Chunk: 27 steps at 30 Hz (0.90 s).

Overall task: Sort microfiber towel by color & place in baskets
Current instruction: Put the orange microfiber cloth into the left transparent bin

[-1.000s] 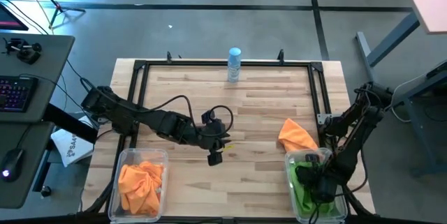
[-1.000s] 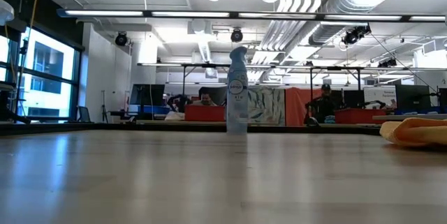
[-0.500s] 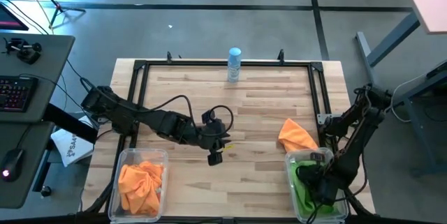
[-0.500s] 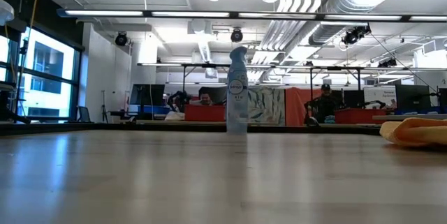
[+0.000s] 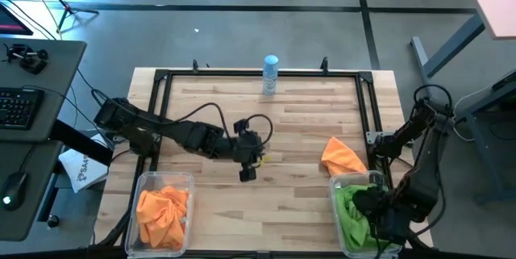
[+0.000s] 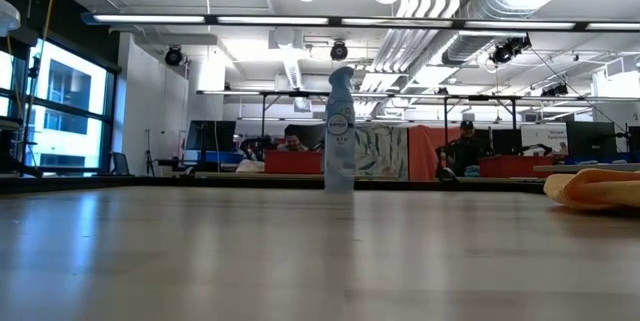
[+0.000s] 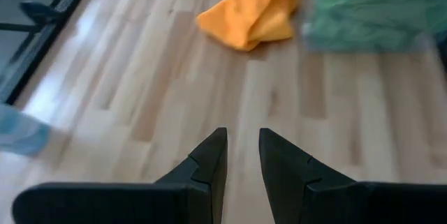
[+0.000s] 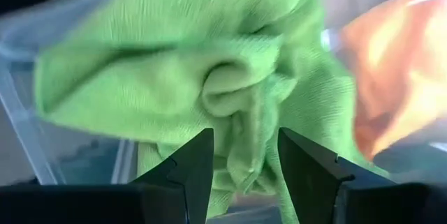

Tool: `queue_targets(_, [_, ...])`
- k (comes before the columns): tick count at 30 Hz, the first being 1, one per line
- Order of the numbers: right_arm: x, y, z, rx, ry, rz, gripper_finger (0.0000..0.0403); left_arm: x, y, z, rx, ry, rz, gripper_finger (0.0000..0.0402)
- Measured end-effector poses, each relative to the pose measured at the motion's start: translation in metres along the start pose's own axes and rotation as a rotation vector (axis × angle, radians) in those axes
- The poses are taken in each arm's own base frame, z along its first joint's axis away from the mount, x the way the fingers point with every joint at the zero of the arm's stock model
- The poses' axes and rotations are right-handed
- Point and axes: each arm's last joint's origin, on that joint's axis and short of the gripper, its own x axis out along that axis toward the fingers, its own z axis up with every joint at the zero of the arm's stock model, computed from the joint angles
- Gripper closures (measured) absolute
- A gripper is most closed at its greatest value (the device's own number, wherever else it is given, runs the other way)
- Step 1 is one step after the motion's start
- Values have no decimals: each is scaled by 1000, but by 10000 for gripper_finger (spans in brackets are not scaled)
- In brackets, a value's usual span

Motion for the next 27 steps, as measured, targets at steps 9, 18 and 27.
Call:
queue_targets(9, [-50,-14,12,295,-299,-118,248,14,51,0,86,118,-20,328])
queue_targets(18, [-54,-52,70,569,-455,-229,248,-4,104,1,47,168,75,328])
queue_targets(27, [-41,-127,128,698,-298,-399,248,-27,127,-22,70,134,68,328])
